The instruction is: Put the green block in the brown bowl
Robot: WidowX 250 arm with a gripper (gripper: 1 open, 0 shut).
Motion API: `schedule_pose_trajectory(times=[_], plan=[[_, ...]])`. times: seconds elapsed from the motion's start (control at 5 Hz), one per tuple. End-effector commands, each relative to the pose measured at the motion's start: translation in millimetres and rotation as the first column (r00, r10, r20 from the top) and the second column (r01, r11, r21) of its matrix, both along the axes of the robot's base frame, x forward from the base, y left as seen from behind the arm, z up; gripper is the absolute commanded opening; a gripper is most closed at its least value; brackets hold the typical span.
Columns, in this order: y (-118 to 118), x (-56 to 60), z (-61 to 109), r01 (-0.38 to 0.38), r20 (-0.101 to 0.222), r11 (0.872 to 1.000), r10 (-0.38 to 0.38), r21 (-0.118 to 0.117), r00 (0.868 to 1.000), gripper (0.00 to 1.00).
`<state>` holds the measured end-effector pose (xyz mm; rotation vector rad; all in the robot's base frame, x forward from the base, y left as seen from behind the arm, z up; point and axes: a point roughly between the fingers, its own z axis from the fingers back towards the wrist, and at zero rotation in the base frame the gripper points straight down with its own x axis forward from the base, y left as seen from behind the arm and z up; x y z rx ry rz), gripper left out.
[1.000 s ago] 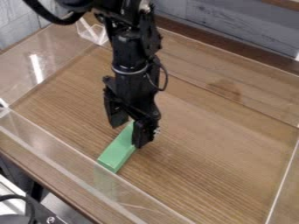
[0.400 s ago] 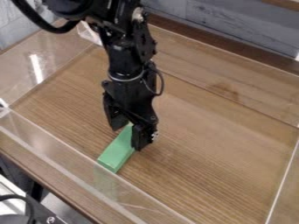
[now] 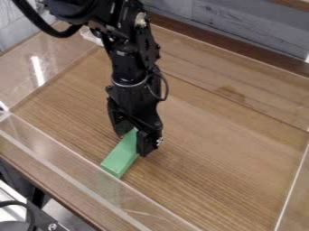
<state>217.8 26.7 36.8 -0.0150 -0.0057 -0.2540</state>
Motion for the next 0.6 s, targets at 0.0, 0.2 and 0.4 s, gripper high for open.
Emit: schedule_pose_trajectory(times=[0.0, 0.2, 0.4], plan=[[2.8, 3.5, 2.3, -0.011, 0.025, 1.0, 0.011, 0.0, 1.0, 1.0], [2.8, 3.8, -0.2, -0.014, 0.026, 1.0, 0.014, -0.004, 1.0, 0.0], [1.7, 2.4, 0.1, -0.02, 0.02, 1.0, 0.02, -0.009, 1.0, 0.0]])
